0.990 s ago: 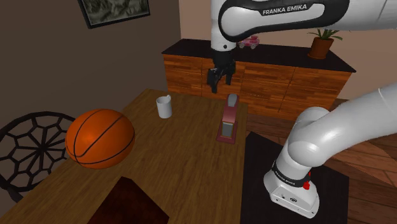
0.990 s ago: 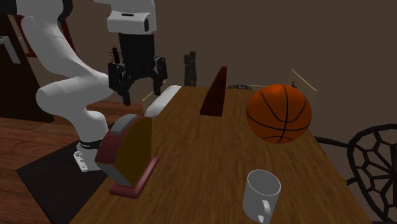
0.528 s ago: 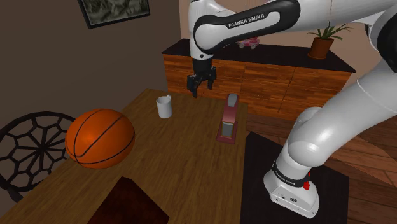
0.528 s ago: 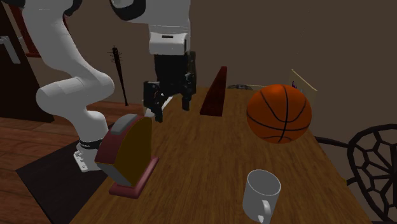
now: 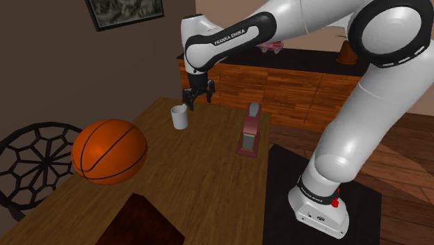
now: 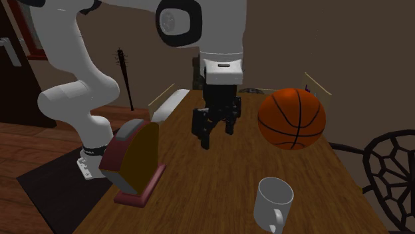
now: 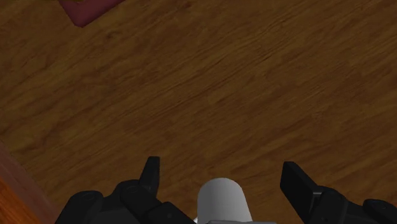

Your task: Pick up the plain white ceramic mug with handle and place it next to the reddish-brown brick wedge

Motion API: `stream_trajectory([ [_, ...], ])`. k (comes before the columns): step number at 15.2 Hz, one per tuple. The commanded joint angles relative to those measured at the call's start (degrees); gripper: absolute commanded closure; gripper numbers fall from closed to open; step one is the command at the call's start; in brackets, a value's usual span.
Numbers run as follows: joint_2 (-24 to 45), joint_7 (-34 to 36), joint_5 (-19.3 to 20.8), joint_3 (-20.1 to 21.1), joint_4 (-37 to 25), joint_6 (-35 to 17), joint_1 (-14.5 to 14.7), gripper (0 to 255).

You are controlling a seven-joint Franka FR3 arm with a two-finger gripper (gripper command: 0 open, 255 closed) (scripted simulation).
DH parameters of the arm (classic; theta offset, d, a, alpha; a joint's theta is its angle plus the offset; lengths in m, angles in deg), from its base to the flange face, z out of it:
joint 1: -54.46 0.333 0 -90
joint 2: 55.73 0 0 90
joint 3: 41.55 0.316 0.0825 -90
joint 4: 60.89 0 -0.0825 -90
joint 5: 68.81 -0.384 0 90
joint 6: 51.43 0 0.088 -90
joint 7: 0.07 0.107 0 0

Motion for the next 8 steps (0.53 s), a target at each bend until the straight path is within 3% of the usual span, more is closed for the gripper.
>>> stream_trajectory([
  [1, 4.41, 1.54, 0.75, 0.35, -3.08, -1.7, 0.1, 0],
  [8, 19.78, 6.42, 3.69, 0.63, -17.36, -3.84, 1.33, 0],
])
